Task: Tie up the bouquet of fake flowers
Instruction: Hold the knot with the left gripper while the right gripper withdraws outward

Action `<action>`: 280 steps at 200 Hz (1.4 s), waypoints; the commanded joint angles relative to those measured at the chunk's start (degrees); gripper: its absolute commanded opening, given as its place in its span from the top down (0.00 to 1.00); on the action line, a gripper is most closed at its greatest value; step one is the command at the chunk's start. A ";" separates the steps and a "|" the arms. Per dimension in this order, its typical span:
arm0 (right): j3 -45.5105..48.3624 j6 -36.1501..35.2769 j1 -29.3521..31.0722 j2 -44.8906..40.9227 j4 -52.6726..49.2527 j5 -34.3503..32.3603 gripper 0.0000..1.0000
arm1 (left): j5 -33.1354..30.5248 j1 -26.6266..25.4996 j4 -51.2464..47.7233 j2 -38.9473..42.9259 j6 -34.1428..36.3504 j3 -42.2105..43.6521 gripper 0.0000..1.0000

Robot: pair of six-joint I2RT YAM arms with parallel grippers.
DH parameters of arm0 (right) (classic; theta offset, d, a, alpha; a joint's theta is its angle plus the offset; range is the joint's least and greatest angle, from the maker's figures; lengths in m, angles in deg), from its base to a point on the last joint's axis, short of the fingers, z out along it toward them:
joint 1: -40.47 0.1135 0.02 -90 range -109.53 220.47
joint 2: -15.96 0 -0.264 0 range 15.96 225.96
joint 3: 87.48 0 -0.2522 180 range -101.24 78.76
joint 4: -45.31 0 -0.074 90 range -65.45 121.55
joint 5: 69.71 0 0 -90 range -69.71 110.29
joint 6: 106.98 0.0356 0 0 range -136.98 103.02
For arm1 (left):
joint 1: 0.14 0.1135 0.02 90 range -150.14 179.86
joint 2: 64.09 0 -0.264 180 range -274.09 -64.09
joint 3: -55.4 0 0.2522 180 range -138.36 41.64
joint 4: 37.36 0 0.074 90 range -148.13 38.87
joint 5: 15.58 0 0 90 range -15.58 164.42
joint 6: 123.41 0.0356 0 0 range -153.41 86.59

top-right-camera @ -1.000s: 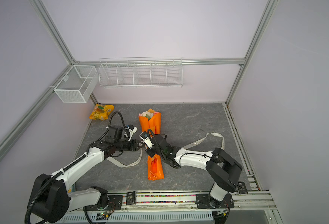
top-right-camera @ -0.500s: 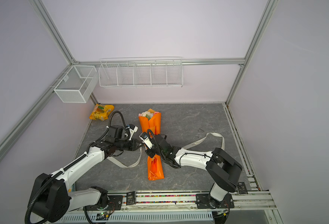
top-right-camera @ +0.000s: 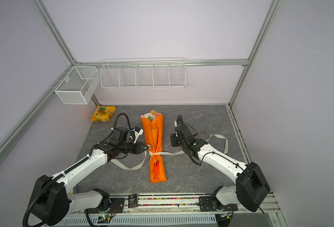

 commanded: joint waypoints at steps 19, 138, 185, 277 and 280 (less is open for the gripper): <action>6.34 12.31 -16.98 -2.83 -20.59 1.31 0.55 | -1.94 -0.78 -2.38 -0.10 0.63 -2.00 1.00; -11.88 2.30 -28.96 22.81 -22.05 7.23 0.44 | -3.34 -0.78 -2.73 -0.35 1.61 -2.13 1.00; -14.09 0.17 -28.96 27.69 -21.59 7.19 0.53 | -3.64 -1.56 -0.95 -1.55 0.83 -1.37 1.00; -25.98 -6.17 -14.88 17.45 -24.38 6.49 0.90 | -5.79 -2.30 0.75 -0.25 1.13 -0.36 1.00; -27.01 -6.43 -13.82 17.49 -24.17 6.96 0.90 | -5.82 -2.39 1.18 -0.08 0.97 -0.13 1.00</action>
